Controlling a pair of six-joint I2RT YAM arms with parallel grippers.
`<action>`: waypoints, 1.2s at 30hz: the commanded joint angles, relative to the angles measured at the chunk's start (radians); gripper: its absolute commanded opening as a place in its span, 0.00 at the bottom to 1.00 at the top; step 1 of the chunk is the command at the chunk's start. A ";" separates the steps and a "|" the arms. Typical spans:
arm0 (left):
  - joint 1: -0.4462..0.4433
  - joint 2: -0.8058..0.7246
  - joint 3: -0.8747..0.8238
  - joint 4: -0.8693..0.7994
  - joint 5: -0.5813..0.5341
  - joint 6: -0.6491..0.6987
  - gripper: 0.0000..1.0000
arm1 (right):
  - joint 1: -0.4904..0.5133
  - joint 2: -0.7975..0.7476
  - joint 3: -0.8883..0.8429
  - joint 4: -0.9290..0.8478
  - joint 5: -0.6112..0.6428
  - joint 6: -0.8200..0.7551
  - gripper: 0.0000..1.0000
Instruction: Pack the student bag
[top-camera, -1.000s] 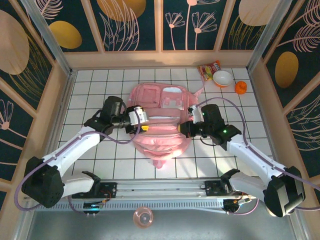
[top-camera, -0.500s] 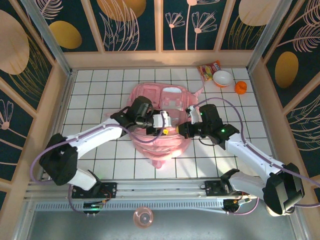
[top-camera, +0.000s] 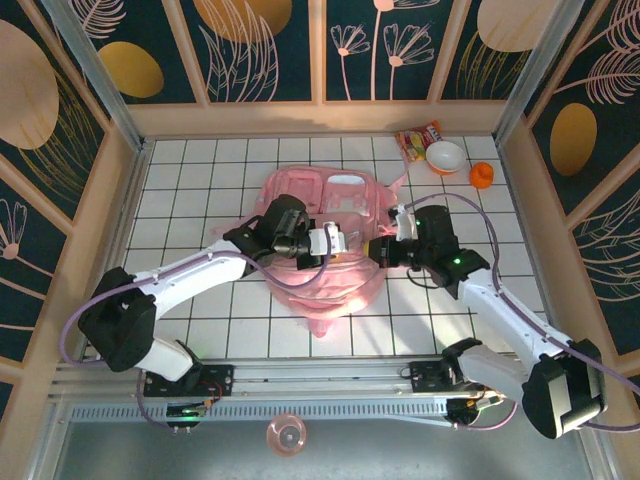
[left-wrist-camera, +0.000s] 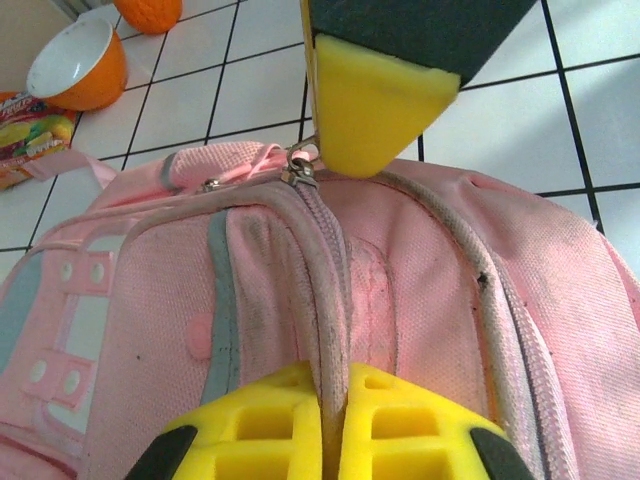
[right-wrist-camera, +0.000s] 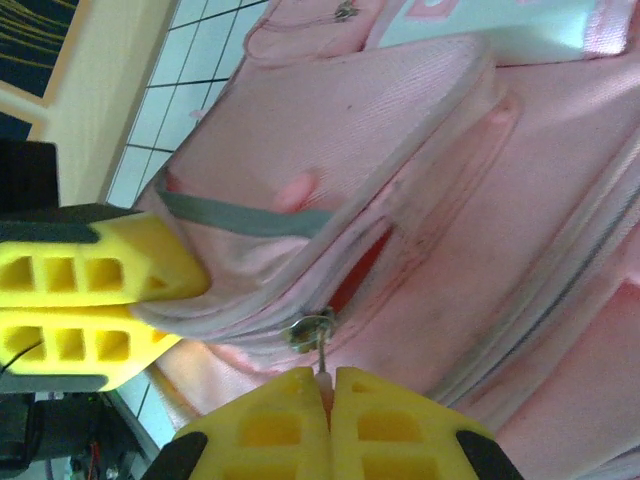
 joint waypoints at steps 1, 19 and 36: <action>0.030 -0.072 -0.046 -0.034 0.040 -0.005 0.00 | -0.073 -0.006 -0.021 0.018 0.195 0.034 0.00; 0.030 -0.145 -0.129 0.103 0.080 -0.150 0.22 | -0.111 0.168 0.000 0.291 0.144 0.069 0.07; 0.143 -0.274 -0.317 0.288 -0.197 -0.811 0.88 | -0.113 0.051 0.008 0.149 0.084 0.166 0.62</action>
